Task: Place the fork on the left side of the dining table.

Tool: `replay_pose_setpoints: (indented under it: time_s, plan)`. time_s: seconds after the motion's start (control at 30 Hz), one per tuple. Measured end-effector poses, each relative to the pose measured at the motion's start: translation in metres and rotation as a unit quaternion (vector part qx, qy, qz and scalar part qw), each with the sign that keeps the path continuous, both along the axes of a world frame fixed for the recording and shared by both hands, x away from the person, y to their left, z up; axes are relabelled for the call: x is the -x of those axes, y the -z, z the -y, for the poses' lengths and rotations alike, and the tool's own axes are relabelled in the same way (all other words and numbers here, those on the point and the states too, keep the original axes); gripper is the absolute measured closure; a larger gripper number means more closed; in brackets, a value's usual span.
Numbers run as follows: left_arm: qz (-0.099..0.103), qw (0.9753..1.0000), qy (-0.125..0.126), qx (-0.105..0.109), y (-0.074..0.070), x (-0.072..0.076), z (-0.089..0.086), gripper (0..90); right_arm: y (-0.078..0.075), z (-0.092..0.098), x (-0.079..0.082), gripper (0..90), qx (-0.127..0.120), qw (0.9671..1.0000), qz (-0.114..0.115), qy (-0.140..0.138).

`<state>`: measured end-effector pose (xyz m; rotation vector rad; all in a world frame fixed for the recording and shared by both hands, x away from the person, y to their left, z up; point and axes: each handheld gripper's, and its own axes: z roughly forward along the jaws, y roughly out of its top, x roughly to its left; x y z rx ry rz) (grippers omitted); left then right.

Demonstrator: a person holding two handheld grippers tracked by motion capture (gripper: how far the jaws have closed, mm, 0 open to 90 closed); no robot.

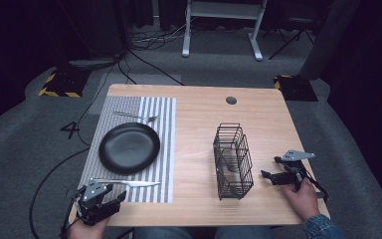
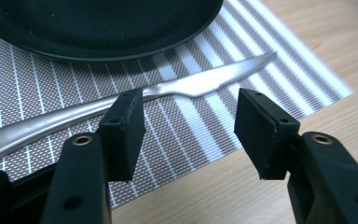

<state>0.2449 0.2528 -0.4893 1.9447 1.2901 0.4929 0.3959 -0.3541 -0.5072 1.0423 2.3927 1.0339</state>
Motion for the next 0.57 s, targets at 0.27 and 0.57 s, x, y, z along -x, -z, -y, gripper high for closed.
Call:
replay_pose_setpoints:
  time_s: [0.27, 0.57]
  plan:
    - [0.009, 0.9995, 0.010, -0.030, 0.015, -0.002, 0.005, 35.9, 0.000, 0.000, 0.000, 12.8, 0.000, 1.0000, 0.000, 0.000]
    - [0.006, 0.9997, -0.005, -0.023, 0.028, -0.004, 0.002, 22.8, 0.000, 0.000, 0.000, 12.8, 0.000, 1.0000, 0.000, 0.000]
